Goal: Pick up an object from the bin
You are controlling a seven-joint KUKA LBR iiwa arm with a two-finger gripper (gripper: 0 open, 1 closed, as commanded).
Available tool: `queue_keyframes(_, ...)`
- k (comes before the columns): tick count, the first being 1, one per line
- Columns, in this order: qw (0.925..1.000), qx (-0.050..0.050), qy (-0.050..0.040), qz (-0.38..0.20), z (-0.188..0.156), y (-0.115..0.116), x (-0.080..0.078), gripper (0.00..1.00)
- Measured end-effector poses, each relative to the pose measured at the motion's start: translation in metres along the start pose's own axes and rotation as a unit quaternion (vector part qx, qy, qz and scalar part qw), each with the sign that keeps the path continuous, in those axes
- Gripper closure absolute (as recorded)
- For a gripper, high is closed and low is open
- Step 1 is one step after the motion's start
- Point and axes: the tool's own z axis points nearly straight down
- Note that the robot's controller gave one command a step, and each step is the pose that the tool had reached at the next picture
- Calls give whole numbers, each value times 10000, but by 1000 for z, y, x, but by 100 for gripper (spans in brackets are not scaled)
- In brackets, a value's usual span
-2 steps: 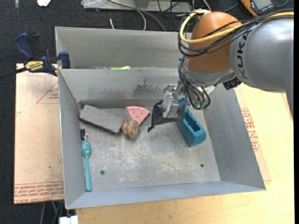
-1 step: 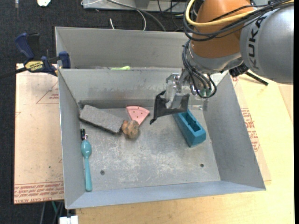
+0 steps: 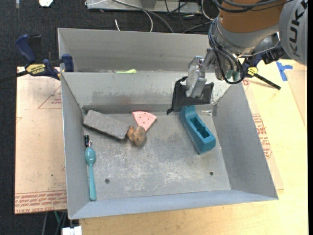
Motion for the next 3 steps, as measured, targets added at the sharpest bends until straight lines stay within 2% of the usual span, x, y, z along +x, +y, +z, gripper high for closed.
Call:
queue_keyframes(1, 10000, 0, 0, 1, 0, 0, 0, 100)
queue_keyframes(2, 9939, -1, -29, -1105, 28, 6, -7, 100)
queue_keyframes(3, 9834, -7, -21, -1815, 59, 0, 9, 100)
